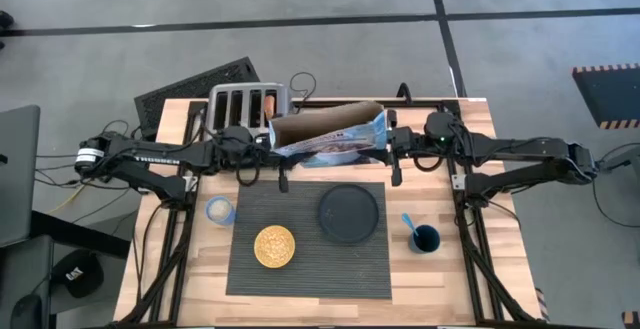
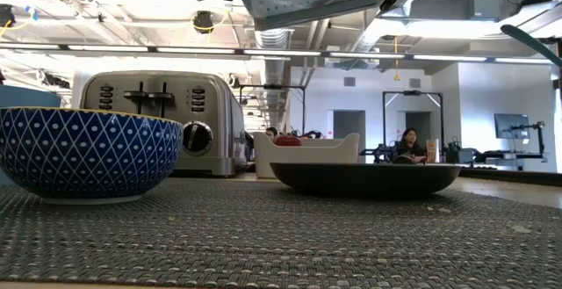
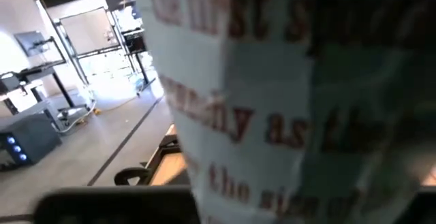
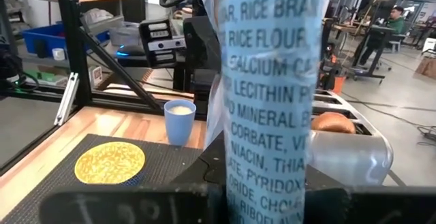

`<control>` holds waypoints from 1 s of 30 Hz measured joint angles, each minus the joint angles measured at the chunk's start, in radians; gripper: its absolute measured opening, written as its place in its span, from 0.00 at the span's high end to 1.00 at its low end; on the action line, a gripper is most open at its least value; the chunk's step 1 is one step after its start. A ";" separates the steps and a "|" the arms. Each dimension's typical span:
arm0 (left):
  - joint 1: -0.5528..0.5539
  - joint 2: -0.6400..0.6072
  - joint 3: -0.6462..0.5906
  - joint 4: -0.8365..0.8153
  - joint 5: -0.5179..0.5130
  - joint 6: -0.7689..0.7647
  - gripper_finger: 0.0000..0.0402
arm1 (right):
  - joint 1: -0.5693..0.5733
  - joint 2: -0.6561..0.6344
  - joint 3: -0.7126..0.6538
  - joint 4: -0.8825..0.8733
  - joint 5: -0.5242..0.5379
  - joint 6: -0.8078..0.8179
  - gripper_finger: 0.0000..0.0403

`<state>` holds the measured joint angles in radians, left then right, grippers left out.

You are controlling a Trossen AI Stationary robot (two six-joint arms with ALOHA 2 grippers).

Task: Arrange a breakfast setting
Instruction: Pour the cereal from the blue cereal box into the yellow patterned bowl

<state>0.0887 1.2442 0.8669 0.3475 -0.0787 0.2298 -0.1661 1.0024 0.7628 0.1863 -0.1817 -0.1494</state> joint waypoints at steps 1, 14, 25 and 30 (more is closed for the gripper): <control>0.000 0.000 0.000 0.003 0.003 0.002 0.97 | 0.000 0.003 0.000 0.004 0.000 0.003 0.83; 0.001 -0.028 -0.003 0.038 0.060 0.028 1.00 | -0.001 -0.074 0.003 -0.042 0.002 0.044 0.32; 0.001 -0.106 -0.002 0.138 0.144 0.049 1.00 | -0.063 -0.217 -0.039 -0.171 0.012 -0.019 0.26; 0.000 -0.097 -0.002 0.212 0.176 0.054 1.00 | -0.082 -0.174 -0.215 0.270 -0.085 -0.003 0.26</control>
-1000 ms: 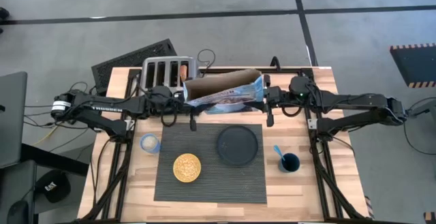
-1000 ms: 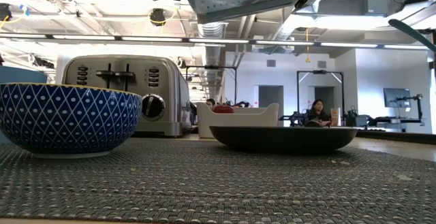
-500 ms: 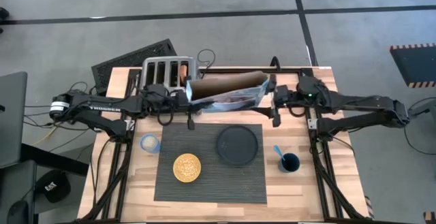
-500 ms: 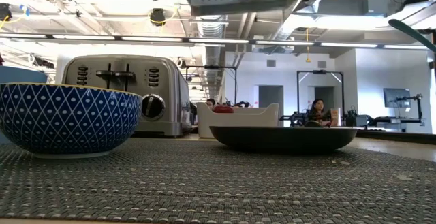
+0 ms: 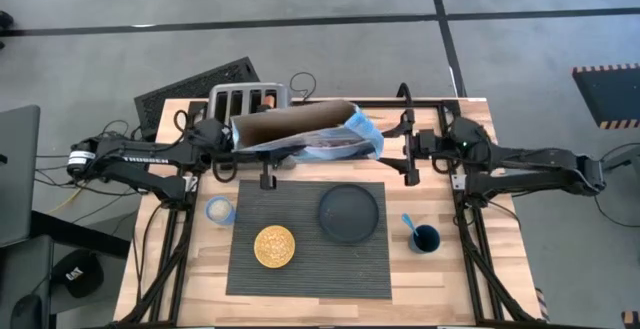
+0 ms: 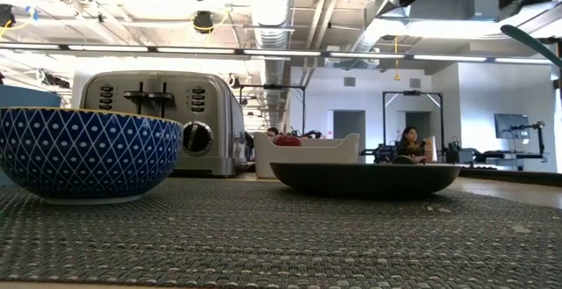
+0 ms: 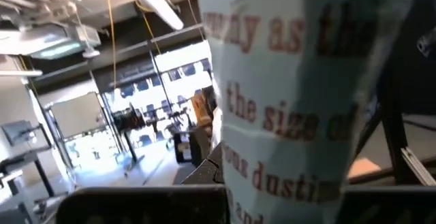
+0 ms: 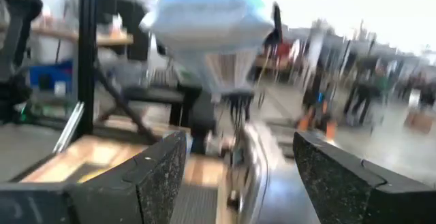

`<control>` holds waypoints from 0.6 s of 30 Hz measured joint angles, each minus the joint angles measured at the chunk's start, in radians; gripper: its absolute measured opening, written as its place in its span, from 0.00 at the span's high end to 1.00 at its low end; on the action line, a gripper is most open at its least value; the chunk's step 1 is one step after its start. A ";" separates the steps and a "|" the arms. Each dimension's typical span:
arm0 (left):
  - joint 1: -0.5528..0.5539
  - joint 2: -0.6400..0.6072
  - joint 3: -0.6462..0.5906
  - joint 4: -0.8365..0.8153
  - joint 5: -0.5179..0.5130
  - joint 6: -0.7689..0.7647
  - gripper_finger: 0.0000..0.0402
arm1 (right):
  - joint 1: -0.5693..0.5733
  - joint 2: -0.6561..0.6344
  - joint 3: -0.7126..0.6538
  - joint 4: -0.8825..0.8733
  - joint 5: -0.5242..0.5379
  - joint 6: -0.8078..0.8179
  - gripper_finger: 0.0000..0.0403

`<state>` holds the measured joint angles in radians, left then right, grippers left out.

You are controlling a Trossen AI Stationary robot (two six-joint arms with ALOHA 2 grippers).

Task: Arrange a breakfast setting
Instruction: Pour the cereal from the blue cereal box into the yellow patterned bowl

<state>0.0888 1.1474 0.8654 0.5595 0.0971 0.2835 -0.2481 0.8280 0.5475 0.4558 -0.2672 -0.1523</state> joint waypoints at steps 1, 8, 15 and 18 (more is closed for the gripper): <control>0.000 0.000 0.000 0.013 0.002 -0.001 1.00 | -0.004 0.015 -0.031 0.092 -0.002 0.014 0.26; 0.000 0.020 0.001 0.106 0.003 -0.027 1.00 | 0.026 0.171 -0.087 0.548 -0.019 0.078 0.26; 0.000 0.044 0.000 0.141 0.003 -0.053 1.00 | 0.050 0.240 -0.061 0.627 0.027 0.077 0.26; 0.000 0.057 0.000 0.146 0.002 -0.056 1.00 | 0.050 0.239 -0.041 0.634 0.030 0.114 0.25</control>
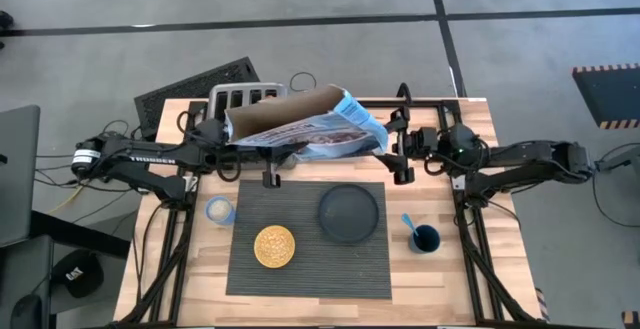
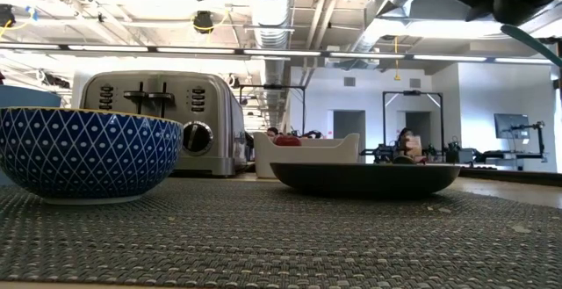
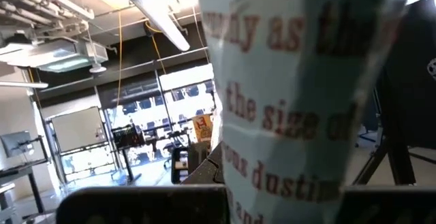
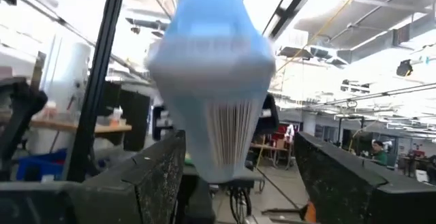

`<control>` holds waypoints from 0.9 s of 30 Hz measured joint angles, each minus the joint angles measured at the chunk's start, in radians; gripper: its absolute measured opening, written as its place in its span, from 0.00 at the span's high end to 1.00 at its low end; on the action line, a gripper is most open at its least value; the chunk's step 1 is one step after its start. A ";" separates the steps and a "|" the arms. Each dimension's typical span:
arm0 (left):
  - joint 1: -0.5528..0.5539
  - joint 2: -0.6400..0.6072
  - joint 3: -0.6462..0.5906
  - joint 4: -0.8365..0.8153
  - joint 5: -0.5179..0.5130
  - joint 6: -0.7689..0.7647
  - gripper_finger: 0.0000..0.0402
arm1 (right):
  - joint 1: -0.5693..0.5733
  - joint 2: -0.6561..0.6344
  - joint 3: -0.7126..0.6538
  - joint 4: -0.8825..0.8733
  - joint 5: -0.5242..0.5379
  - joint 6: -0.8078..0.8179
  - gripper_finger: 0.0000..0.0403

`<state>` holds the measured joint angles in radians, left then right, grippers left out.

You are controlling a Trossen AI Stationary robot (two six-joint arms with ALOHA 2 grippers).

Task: Arrange a breakfast setting
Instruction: Pour the cereal from the blue cereal box into the yellow patterned bowl

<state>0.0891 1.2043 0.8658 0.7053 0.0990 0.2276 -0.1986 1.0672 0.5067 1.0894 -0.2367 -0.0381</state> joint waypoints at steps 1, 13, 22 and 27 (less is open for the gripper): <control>0.000 0.007 0.000 0.007 0.000 0.000 1.00 | 0.000 0.000 0.005 0.000 0.000 0.001 0.23; 0.009 0.024 0.000 0.007 -0.015 0.015 1.00 | 0.002 0.000 0.016 0.016 -0.025 -0.023 0.06; 0.033 0.026 0.000 -0.028 -0.025 0.011 1.00 | 0.002 0.000 0.016 0.019 -0.023 -0.019 0.09; 0.033 0.026 0.000 -0.032 -0.025 0.011 1.00 | 0.002 0.000 0.016 0.019 -0.023 -0.047 0.09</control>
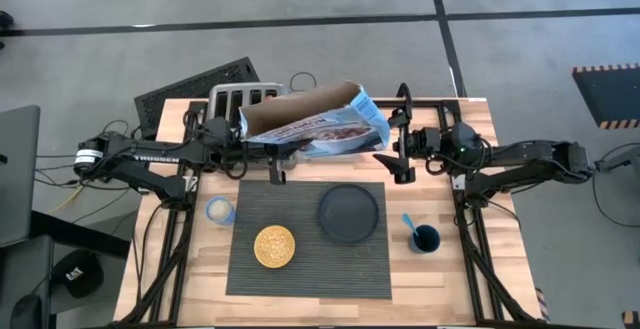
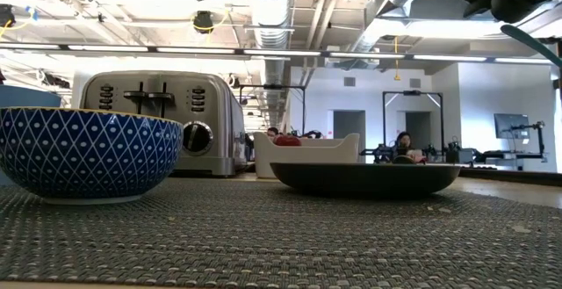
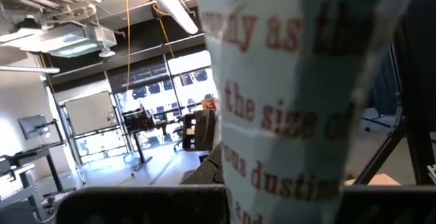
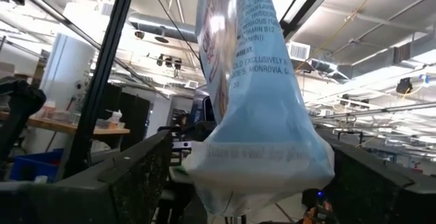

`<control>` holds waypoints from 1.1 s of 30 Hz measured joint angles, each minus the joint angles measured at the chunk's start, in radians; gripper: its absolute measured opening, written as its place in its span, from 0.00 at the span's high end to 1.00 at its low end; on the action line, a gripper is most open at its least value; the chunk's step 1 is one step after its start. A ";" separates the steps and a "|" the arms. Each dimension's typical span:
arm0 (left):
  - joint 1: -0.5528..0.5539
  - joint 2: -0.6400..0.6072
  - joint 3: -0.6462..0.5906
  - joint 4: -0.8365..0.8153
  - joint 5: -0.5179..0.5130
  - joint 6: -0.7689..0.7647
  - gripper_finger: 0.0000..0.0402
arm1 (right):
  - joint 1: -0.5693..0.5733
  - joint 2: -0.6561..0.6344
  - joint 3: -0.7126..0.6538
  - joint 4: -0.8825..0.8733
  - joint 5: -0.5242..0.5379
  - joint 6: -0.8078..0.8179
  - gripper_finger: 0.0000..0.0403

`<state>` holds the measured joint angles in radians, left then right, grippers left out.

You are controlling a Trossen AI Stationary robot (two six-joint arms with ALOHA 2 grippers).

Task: Arrange a breakfast setting
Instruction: Pour the cereal from the blue cereal box into the yellow patterned bowl

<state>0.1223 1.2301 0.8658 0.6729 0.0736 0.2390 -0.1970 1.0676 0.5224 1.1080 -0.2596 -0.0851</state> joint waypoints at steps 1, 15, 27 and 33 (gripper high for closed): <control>0.000 0.000 0.000 0.000 0.000 0.000 1.00 | 0.000 0.000 0.000 0.000 0.004 0.000 0.09; 0.000 -0.001 0.000 -0.001 0.015 -0.001 1.00 | -0.009 0.000 0.000 0.003 0.023 -0.006 0.56; 0.000 -0.002 0.000 -0.022 0.020 0.004 1.00 | -0.009 0.000 0.000 0.000 0.023 -0.005 0.62; 0.000 -0.003 0.001 -0.035 0.026 0.016 1.00 | 0.001 0.001 0.023 0.000 0.034 0.021 0.45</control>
<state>0.1224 1.2270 0.8671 0.6374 0.1000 0.2545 -0.1959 1.0683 0.5457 1.1077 -0.2256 -0.0643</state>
